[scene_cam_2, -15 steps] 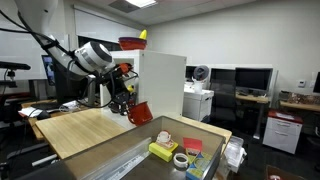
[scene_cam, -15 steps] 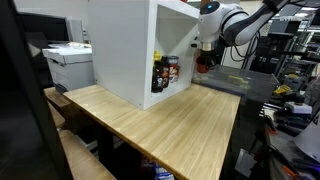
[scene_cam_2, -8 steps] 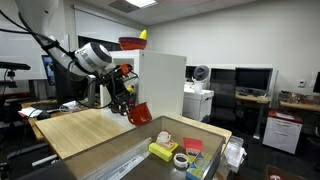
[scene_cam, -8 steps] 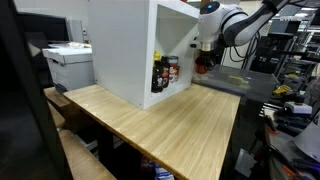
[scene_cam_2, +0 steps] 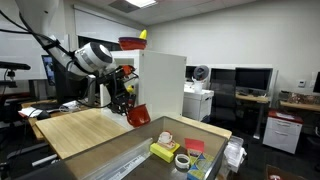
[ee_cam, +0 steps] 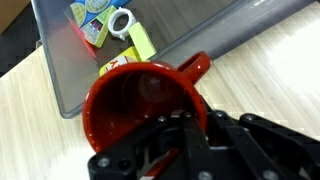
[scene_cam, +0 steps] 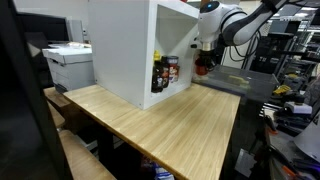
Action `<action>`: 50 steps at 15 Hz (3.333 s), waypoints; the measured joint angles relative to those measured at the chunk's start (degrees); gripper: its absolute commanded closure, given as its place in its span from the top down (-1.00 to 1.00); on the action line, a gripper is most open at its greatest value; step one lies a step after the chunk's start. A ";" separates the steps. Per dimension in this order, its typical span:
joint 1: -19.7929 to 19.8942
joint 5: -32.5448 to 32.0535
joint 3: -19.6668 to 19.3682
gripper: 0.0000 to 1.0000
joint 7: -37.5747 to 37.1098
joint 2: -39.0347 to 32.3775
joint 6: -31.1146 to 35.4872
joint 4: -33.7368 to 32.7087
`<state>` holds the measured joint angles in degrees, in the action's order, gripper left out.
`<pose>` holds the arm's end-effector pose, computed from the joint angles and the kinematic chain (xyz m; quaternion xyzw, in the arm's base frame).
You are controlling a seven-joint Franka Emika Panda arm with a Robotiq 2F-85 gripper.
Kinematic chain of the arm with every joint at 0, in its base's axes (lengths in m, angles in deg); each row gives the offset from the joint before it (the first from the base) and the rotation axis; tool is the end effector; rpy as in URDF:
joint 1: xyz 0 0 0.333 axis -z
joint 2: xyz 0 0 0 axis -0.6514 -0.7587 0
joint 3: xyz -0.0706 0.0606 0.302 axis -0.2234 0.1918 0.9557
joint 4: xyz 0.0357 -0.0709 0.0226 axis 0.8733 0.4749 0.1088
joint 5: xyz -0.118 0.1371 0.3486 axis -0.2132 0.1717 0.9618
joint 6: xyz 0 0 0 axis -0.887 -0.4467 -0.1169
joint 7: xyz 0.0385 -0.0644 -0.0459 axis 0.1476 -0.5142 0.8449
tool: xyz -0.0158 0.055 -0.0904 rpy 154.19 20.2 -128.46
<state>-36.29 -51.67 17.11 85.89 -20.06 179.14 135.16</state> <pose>0.4837 -0.0911 0.2951 0.8426 0.4350 -0.1362 0.2869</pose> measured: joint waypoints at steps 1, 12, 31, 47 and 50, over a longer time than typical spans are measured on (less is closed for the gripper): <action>0.01 0.81 -0.02 -0.97 1.10 0.00 -0.01 0.01; 0.01 6.86 0.00 -0.97 12.93 -2.75 0.25 0.02; 0.19 5.75 -0.15 -0.88 17.96 -3.71 0.04 -0.78; 0.19 5.75 -0.21 -0.08 17.59 -3.71 -0.06 -0.73; 0.19 5.69 -0.39 -0.18 16.08 -3.71 -0.06 -0.66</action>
<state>-36.10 -45.98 16.72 101.97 -23.77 179.08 134.51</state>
